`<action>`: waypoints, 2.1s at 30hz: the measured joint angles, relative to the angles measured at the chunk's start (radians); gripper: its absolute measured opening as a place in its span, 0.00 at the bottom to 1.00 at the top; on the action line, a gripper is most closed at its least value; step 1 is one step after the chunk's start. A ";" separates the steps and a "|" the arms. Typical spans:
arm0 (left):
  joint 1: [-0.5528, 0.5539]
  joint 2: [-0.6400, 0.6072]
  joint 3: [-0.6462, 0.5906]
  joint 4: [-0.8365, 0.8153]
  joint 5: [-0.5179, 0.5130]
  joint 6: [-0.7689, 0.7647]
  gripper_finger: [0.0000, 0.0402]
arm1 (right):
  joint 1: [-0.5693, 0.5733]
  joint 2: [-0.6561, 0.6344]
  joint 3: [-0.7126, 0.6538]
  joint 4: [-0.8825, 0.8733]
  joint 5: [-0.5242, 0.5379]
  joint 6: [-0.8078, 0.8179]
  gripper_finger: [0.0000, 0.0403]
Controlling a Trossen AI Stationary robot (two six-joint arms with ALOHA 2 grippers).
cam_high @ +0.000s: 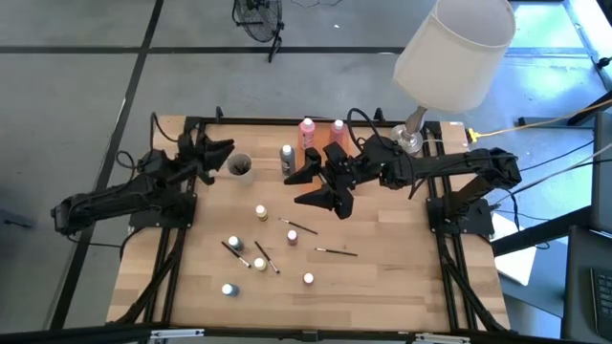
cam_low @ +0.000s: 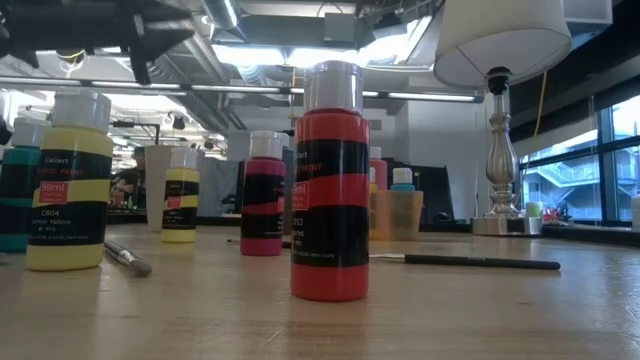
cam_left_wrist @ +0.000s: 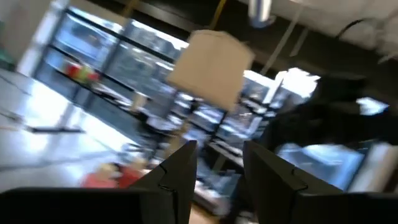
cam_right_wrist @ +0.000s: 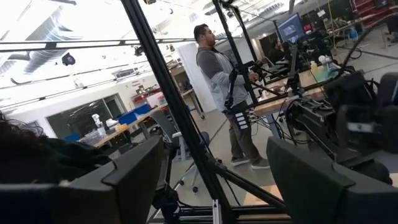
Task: Pick & Place Paint Supplies
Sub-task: Put the small green paint bottle into the orange bin
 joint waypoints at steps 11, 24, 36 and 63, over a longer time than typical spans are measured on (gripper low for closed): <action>0.000 0.051 0.229 -0.141 0.507 -0.145 0.31 | -0.001 0.000 0.000 0.051 0.001 0.000 0.72; 0.000 0.137 0.662 -0.547 0.604 -0.070 0.36 | 0.022 0.000 0.000 0.046 0.004 -0.001 0.72; 0.000 0.164 0.743 -0.692 0.689 -0.141 0.56 | 0.126 0.000 0.000 -0.005 0.035 -0.027 0.72; -0.703 0.604 0.830 0.221 0.274 -0.060 0.64 | 0.222 0.000 0.000 -0.058 -0.072 0.000 0.72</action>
